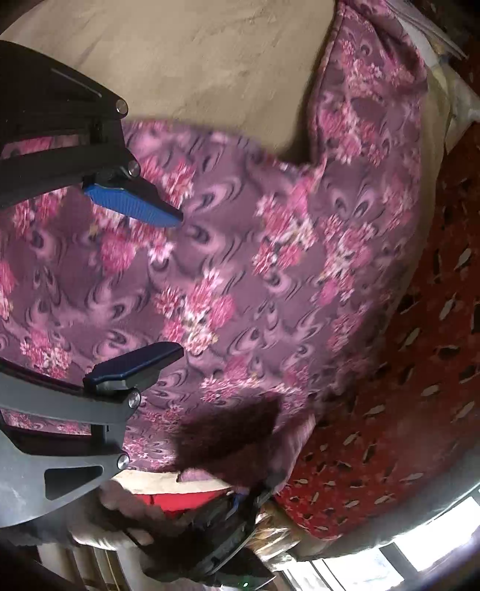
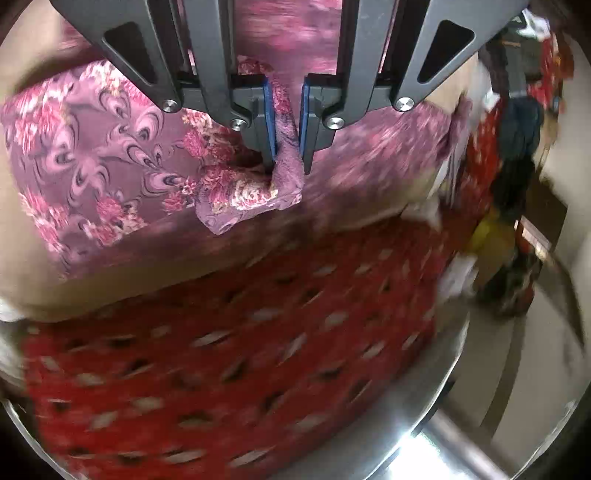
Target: Fold small clothes
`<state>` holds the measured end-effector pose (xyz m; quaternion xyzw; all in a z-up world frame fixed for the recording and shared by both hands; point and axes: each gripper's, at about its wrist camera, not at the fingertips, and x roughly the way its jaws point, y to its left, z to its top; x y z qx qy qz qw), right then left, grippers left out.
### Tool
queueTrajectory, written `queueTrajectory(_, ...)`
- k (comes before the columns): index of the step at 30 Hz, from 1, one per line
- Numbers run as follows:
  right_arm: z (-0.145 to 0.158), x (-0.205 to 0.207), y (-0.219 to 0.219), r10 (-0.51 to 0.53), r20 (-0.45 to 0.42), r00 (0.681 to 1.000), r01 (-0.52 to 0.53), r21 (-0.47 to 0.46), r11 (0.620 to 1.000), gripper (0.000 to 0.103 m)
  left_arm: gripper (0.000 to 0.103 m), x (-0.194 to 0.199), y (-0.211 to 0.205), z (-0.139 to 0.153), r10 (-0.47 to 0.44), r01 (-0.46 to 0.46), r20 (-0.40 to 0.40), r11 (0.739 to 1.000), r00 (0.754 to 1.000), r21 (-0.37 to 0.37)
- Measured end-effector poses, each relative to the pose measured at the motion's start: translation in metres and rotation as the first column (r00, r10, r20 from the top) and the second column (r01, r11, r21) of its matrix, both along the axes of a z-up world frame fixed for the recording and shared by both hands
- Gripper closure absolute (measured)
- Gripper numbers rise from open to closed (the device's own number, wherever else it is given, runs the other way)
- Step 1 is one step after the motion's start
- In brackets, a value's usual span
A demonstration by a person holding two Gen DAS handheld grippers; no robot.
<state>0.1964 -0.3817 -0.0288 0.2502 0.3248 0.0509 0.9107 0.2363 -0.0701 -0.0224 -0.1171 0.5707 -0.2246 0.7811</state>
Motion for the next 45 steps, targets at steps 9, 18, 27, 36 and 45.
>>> queueTrajectory(9,-0.048,0.012,0.096,0.204,-0.167,0.965,-0.207,0.0,0.978,0.063,0.039,0.01,0.001,0.004,-0.001,0.0,-0.026,0.999,1.0,-0.054)
queueTrajectory(18,-0.024,-0.068,-0.01,-0.015,-0.091,0.996,0.024,0.091,0.996,0.057,0.038,0.044,-0.077,-0.012,-0.024,0.016,-0.113,0.997,0.993,-0.074)
queueTrajectory(27,-0.026,-0.128,-0.118,-0.247,-0.087,0.965,0.257,0.127,0.958,0.057,0.097,0.065,-0.095,0.021,0.059,-0.059,0.015,0.998,0.998,-0.029)
queueTrajectory(36,-0.043,-0.107,-0.171,-0.33,-0.109,0.938,0.346,0.192,0.919,0.051,0.097,0.084,-0.031,0.028,0.172,-0.183,0.104,0.978,0.98,0.105)
queueTrajectory(45,-0.049,-0.072,-0.145,-0.32,-0.116,0.94,0.325,0.03,0.945,0.091,0.088,0.086,-0.026,-0.003,0.115,-0.12,0.038,0.979,0.993,0.165)
